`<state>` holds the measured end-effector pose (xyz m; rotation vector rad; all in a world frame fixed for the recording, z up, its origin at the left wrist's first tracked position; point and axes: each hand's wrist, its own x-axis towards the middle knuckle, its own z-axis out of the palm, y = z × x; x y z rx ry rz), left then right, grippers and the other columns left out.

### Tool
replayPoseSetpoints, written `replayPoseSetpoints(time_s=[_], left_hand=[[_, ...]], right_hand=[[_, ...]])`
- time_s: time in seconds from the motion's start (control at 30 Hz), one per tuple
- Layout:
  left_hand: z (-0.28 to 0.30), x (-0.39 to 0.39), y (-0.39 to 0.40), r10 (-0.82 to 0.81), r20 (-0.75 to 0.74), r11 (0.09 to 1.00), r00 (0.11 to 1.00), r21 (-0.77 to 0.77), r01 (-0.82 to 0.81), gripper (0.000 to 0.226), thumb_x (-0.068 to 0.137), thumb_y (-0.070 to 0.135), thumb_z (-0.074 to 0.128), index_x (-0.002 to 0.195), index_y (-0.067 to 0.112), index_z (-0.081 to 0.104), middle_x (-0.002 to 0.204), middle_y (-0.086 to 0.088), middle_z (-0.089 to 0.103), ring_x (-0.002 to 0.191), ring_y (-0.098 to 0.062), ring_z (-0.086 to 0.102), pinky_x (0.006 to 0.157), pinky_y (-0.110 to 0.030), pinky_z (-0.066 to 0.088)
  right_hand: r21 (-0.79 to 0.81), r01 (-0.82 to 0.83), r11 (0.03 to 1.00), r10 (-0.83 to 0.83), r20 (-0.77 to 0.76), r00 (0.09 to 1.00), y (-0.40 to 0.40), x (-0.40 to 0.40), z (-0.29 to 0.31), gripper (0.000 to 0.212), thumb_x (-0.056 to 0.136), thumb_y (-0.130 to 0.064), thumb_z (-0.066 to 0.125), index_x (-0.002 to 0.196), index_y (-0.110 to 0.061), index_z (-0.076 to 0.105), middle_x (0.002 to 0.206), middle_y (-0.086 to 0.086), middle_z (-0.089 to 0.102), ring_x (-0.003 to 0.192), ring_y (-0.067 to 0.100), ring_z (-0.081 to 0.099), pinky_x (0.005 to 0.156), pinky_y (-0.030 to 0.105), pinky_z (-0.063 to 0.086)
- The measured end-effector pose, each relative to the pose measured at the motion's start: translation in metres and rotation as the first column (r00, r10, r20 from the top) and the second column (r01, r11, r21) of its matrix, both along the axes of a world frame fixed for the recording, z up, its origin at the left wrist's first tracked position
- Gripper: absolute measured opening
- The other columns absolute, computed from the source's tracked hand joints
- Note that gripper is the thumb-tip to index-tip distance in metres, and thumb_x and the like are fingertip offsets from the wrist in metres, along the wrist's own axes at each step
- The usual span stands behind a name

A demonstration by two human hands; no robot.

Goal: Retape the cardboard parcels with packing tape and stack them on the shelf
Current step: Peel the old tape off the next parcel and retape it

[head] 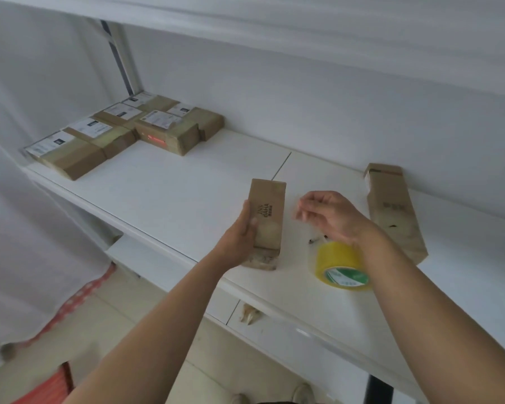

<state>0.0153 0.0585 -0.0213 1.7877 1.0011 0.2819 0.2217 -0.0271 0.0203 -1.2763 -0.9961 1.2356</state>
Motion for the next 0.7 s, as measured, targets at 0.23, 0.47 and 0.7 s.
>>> replayPoseSetpoints(time_s=[0.23, 0.47, 0.7], left_hand=[[0.034, 0.009, -0.019, 0.133, 0.234, 0.966, 0.963, 0.186, -0.178, 0.061, 0.086, 0.073, 0.048, 0.12, 0.026, 0.065, 0.115, 0.011, 0.067, 0.106, 0.0, 0.06, 0.088, -0.02, 0.046], [0.055, 0.017, -0.014, 0.024, 0.235, 0.995, 0.972, 0.086, -0.046, 0.018, 0.088, 0.033, 0.074, 0.079, 0.019, 0.069, 0.065, 0.009, 0.061, 0.06, -0.009, 0.052, 0.062, -0.028, 0.044], [0.058, 0.022, -0.016, 0.033, 0.138, 0.964, 0.99, 0.258, -0.068, 0.015, 0.092, 0.025, 0.068, 0.08, 0.018, 0.063, 0.066, 0.008, 0.055, 0.06, -0.009, 0.048, 0.062, -0.025, 0.039]], right_hand=[[0.011, -0.026, 1.0, 0.02, 0.381, 0.924, 0.002, -0.007, 0.008, 0.022, 0.094, -0.015, 0.063, 0.087, 0.005, 0.07, 0.084, 0.02, 0.068, 0.07, 0.009, 0.059, 0.077, 0.018, 0.047], [-0.044, -0.044, 0.998, 0.059, 0.416, 0.908, -0.005, -0.006, 0.012, 0.02, 0.095, -0.015, 0.064, 0.094, 0.005, 0.07, 0.082, 0.013, 0.068, 0.078, 0.012, 0.064, 0.085, 0.019, 0.047], [-0.209, 0.193, 0.959, -0.058, 0.521, 0.852, -0.014, 0.002, 0.002, 0.037, 0.095, -0.039, 0.063, 0.126, -0.02, 0.064, 0.116, -0.01, 0.069, 0.111, 0.009, 0.064, 0.097, 0.027, 0.045]])
